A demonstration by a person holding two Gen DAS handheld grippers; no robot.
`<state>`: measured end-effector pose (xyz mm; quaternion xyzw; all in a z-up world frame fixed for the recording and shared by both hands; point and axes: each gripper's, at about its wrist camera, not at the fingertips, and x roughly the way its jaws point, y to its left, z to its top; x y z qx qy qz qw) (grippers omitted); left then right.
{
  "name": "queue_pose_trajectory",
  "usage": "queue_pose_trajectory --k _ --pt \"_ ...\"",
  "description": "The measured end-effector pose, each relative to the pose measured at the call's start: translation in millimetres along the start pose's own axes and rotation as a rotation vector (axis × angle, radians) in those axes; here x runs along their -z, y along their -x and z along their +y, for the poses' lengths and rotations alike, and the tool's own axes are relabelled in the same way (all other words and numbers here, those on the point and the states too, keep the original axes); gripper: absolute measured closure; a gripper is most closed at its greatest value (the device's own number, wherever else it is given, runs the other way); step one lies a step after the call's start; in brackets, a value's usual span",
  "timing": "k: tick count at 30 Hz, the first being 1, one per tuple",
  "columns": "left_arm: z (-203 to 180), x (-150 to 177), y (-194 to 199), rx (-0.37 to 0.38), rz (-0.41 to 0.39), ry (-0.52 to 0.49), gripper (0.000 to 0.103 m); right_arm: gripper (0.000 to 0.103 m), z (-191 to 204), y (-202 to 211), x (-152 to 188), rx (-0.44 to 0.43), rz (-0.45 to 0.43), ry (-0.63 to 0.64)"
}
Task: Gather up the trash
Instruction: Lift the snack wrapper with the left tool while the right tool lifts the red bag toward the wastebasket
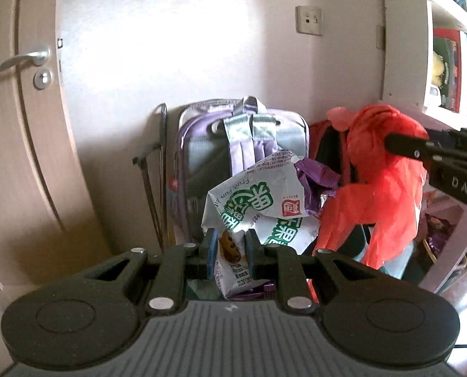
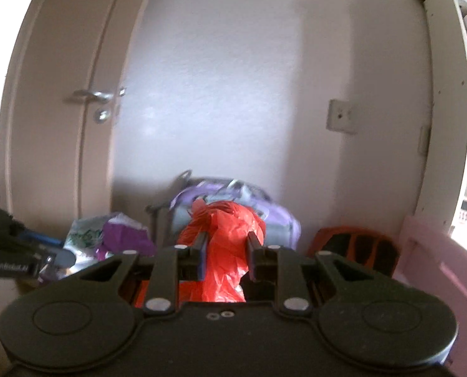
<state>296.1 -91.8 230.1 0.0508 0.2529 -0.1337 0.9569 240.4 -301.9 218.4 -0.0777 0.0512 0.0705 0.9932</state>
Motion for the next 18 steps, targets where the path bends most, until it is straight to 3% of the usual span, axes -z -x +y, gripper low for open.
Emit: queue_pose_trajectory --k 8,12,18 --pt "-15 -27 -61 -0.043 0.026 -0.027 0.084 0.08 -25 -68 4 0.08 0.031 -0.001" --pt "-25 -26 -97 -0.062 0.075 -0.066 0.084 0.08 -32 -107 17 0.025 0.181 -0.018" --pt "-36 -21 -137 -0.066 0.125 -0.117 0.084 0.08 -33 -141 41 -0.018 0.292 0.004"
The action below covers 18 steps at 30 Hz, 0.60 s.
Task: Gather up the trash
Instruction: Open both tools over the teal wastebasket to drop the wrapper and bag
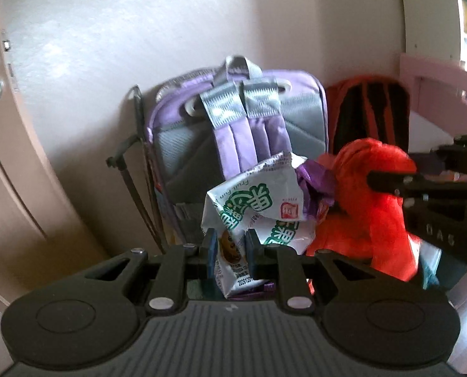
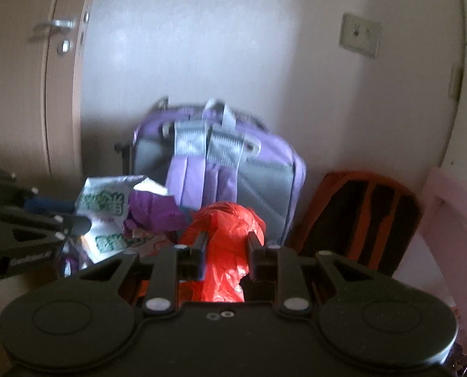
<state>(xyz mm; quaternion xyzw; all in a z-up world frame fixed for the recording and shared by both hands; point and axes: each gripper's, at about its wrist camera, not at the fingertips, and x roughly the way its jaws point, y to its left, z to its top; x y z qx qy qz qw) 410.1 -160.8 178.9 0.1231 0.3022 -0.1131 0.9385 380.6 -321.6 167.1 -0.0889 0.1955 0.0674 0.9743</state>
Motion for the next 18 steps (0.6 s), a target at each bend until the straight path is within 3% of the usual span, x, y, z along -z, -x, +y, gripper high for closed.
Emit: queue_pose_trajectory --k 10,16,18 --pt "-18 16 -51 0.015 0.122 -0.117 0.084 0.077 4 -35 28 -0.105 0.182 0.004" --pt "-32 21 -64 0.037 0.156 -0.188 0.081 0.072 7 -41 32 -0.123 0.217 0.016" --pt "-35 22 -66 0.049 0.161 -0.183 0.074 0.065 7 -38 33 -0.122 0.217 0.022"
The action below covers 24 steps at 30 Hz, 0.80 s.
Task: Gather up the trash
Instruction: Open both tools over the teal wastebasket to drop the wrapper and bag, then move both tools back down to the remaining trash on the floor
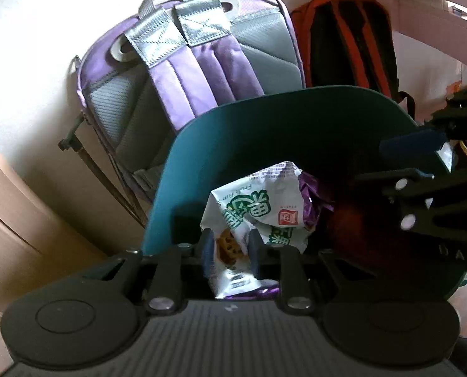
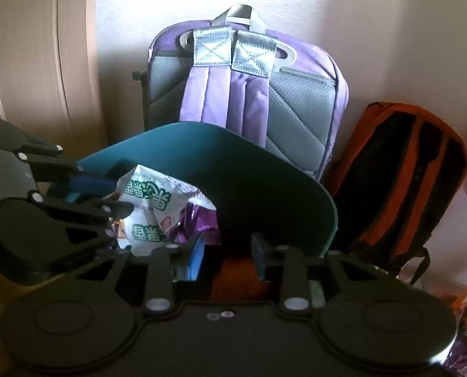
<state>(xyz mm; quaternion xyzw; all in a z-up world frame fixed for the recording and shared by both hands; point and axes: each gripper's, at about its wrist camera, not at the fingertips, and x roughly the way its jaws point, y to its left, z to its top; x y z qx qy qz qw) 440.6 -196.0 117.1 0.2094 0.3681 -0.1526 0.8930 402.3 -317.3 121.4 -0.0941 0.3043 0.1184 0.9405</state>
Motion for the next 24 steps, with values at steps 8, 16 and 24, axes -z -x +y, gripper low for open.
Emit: queue_pose_trajectory --k 8,16,24 --pt "-3 2 15 0.02 -0.019 0.022 0.043 0.052 2 20 0 0.004 -0.031 0.011" --pt "5 13 64 0.033 -0.056 0.064 0.043 0.045 10 59 11 -0.01 -0.051 -0.013" --pt "15 38 117 0.038 -0.079 0.113 0.043 0.042 32 105 29 -0.036 -0.081 -0.019"
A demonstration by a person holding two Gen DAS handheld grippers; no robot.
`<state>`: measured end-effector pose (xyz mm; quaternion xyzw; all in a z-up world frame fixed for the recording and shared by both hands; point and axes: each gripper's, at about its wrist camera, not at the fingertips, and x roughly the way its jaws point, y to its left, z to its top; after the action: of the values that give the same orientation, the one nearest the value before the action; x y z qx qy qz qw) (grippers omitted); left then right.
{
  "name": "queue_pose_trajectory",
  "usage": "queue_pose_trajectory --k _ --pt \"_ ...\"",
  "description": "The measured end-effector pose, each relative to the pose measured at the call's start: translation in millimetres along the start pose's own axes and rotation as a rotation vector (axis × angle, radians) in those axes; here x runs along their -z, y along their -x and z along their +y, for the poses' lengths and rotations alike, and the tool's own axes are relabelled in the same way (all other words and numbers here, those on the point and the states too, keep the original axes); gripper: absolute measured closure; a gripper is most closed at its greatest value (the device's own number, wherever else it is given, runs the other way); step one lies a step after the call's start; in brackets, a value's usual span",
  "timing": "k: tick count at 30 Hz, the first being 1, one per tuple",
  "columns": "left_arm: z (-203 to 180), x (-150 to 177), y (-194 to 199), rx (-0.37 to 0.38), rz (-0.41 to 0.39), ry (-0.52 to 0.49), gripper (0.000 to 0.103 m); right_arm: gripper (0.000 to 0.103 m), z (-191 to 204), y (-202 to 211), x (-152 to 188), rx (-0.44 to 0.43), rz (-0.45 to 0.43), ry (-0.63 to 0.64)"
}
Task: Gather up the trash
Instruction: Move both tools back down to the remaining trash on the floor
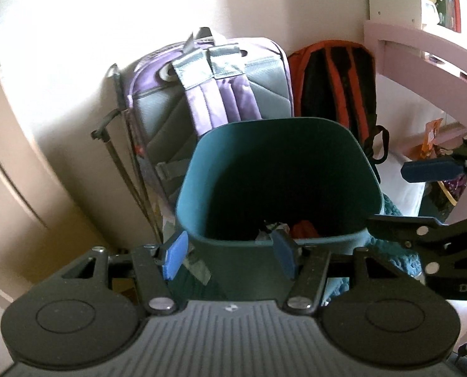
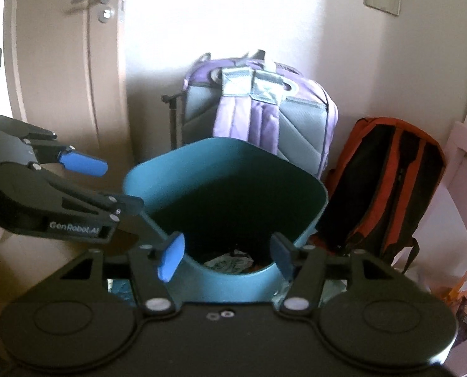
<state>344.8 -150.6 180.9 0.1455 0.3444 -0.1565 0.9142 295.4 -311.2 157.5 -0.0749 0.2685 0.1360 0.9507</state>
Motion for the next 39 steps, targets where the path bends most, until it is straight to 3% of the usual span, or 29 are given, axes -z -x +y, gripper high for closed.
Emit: queue_pose_trajectory --k 11,14,19,25,28,34,39 --pt "23 46 56 0.016 -0.023 0.06 0.037 0.04 34 50 21 -0.094 -0.034 -0.012" --pt "30 65 63 0.033 -0.015 0.079 0.026 0.038 46 54 31 -0.118 -0.03 -0.008" --pt "41 107 62 0.053 0.021 0.1 0.022 0.037 66 43 60 -0.17 0.025 -0.007" --pt "53 159 34 0.1 0.089 0.145 0.019 0.036 84 6 105 -0.219 0.104 0.001" --pt "59 184 12 0.107 0.125 0.165 0.01 0.036 91 -18 125 -0.244 0.143 -0.019" --pt "73 229 -42 0.121 0.2 0.208 0.008 0.035 115 -68 172 -0.286 0.222 -0.016" --pt "84 274 -104 0.115 0.31 0.247 0.008 0.035 139 -120 222 -0.328 0.344 -0.016"
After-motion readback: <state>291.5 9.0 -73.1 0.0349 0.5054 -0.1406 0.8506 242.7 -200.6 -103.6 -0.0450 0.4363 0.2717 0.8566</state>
